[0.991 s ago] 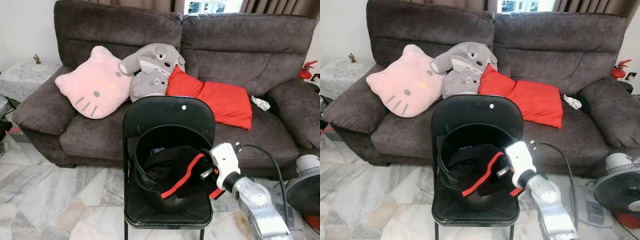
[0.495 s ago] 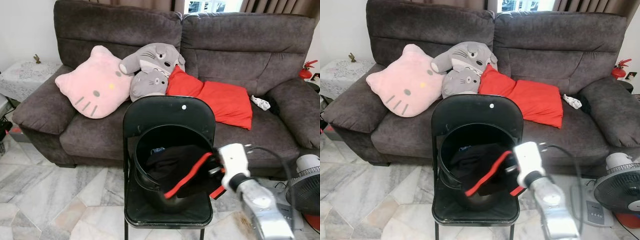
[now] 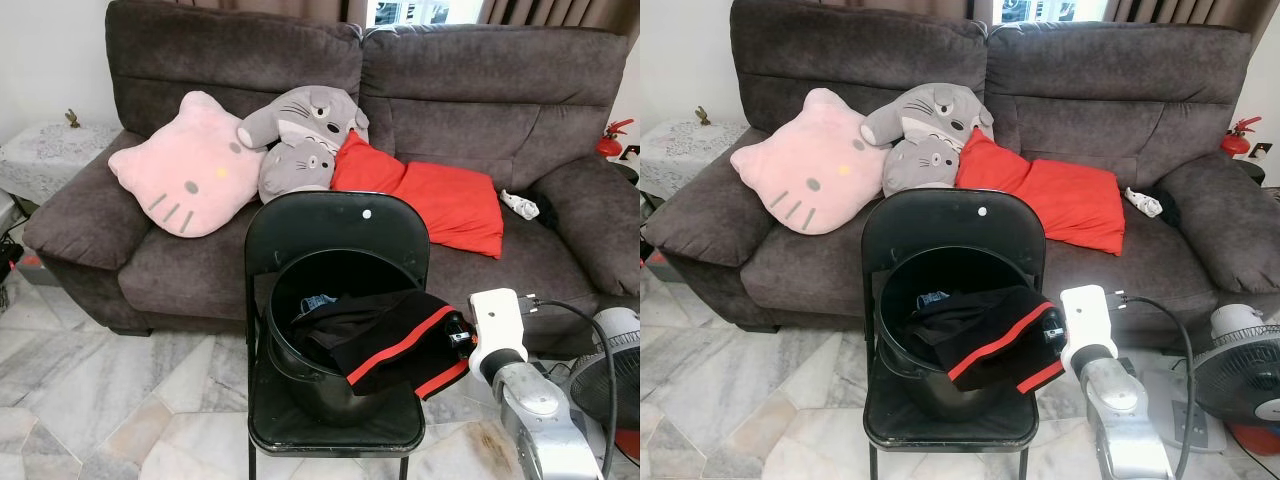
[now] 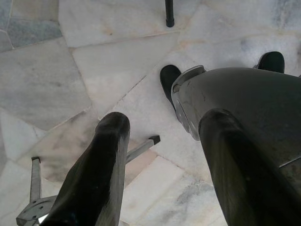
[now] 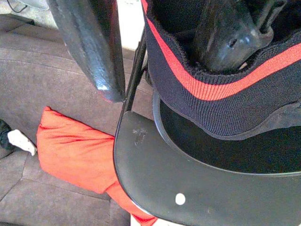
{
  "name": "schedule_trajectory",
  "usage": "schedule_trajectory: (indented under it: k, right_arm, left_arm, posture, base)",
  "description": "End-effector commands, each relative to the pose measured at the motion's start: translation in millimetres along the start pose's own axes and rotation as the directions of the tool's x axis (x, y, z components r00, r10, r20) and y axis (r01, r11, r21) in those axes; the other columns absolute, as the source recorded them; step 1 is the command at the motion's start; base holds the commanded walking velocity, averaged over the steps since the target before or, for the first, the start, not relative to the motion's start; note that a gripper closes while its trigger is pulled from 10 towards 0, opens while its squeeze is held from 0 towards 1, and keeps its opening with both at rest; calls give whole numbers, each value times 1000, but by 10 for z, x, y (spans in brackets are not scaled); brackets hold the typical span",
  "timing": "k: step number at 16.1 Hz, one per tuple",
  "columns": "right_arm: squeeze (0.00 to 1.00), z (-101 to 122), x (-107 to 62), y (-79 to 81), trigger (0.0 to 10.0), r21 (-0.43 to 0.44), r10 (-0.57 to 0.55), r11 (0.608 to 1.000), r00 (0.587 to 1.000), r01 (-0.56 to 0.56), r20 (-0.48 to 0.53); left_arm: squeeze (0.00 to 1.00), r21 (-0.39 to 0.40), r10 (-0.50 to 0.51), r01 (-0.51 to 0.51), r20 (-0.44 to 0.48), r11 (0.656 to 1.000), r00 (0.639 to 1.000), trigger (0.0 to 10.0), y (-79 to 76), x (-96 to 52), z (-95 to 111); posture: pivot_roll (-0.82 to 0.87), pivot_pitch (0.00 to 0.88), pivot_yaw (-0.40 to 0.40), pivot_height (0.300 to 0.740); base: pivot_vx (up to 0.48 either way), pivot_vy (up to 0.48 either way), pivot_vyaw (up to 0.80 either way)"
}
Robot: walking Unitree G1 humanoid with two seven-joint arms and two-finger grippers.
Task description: Hang hanger
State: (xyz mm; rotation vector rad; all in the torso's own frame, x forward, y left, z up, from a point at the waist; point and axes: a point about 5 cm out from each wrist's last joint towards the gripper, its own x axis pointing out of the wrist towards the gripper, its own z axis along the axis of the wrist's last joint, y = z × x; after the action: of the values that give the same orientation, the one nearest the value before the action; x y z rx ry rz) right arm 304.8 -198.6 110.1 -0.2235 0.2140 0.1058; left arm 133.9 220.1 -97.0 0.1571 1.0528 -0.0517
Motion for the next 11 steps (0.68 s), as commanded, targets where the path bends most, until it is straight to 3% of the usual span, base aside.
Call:
schedule_trajectory:
  k: [1, 5, 8, 11]
  right_arm:
    - [0, -19, -9, -38, 10000, 24, -26, 999, 1000, 26, -14]
    - [0, -82, -10, -102, 10000, 40, -66, 997, 996, 68, -54]
    - [0, -263, -13, -151, 10000, 48, -94, 994, 984, 102, -149]
    - [0, -311, -17, -178, 10000, 56, -112, 991, 980, 123, -163]
  left_arm:
    - [0, 16, -18, 19, -37, 1000, 999, 10000, -39, -11, -87]
    - [0, 18, -19, 20, -37, 1000, 999, 10000, -40, -11, -86]
    - [0, 17, -20, 20, -36, 1000, 999, 10000, -43, -10, -84]
    - [0, 17, -19, 20, -36, 1000, 999, 10000, -42, -10, -85]
  posture:
    - [-146, 75, -12, 740]
    - [-147, 74, -11, 740]
    - [-144, 73, -12, 740]
    - [-143, 73, -11, 740]
  base:
    - [0, 0, 0]
    - [0, 0, 0]
    - [0, 0, 0]
    - [0, 0, 0]
